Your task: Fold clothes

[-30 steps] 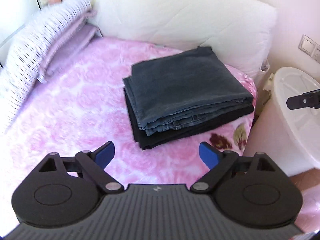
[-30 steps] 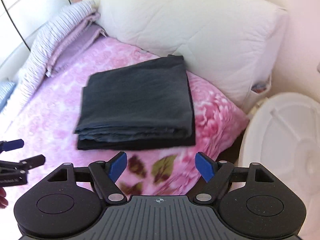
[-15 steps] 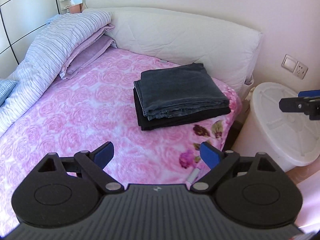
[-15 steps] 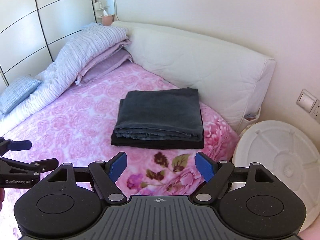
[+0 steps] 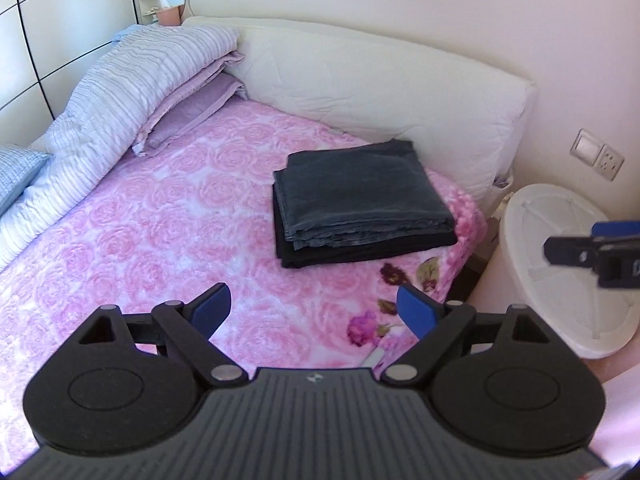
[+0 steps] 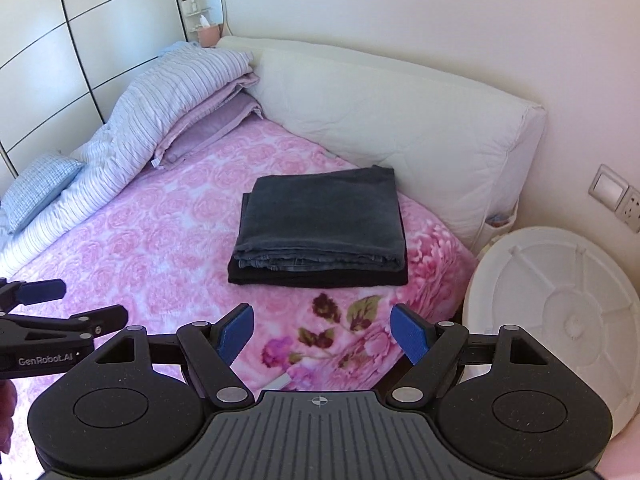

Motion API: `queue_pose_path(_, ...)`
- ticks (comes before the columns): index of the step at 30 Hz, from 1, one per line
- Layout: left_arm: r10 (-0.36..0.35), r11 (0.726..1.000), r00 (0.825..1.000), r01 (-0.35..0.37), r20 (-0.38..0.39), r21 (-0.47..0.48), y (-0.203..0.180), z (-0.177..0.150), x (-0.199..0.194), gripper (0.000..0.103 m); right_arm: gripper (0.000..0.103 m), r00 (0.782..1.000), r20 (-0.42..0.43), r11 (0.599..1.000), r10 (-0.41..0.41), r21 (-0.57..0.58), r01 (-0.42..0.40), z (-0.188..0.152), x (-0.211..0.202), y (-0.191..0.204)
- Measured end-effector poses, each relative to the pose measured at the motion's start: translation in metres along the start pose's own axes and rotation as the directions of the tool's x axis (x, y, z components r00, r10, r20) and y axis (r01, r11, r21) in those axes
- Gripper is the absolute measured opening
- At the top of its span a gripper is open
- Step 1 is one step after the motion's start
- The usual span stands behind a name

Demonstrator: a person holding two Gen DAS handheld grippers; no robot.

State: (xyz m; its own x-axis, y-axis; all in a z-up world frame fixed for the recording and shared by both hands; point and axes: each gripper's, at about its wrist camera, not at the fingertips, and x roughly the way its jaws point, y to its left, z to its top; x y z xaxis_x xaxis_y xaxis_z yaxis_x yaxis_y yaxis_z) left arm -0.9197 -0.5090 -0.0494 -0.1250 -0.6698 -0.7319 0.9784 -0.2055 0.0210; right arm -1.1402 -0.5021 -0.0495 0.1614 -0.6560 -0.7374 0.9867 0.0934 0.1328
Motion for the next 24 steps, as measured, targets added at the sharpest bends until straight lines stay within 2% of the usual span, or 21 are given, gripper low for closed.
queue_pose_path(3,0.053,0.996,0.998,-0.055,0.028,0.070,-0.010,-0.001,0.000,0.088,0.079,1.000,-0.006,1.000,-0.003,0.016,0.003,-0.001,-0.001,-0.002)
queue_pose_path(6,0.065,0.992,0.997,-0.068,0.029,0.111,-0.016,-0.004,0.002,0.088,0.079,1.000,-0.001,1.000,-0.009,0.025,0.009,-0.002,-0.004,-0.002)
queue_pose_path(12,0.046,0.996,0.999,-0.045,-0.007,0.080,-0.011,-0.009,0.001,0.086,0.079,1.000,0.009,0.999,-0.021,0.028,0.021,-0.005,-0.009,0.001)
queue_pose_path(18,0.008,1.000,1.000,-0.008,-0.028,-0.010,0.002,-0.011,-0.003,0.086,0.079,0.999,0.014,0.999,-0.044,0.001,0.044,-0.007,-0.013,0.011)
queue_pose_path(24,0.013,1.000,1.000,-0.013,-0.018,0.001,0.004,-0.014,-0.008,0.086,0.079,0.999,0.017,0.999,-0.041,-0.031,0.042,-0.010,-0.016,0.024)
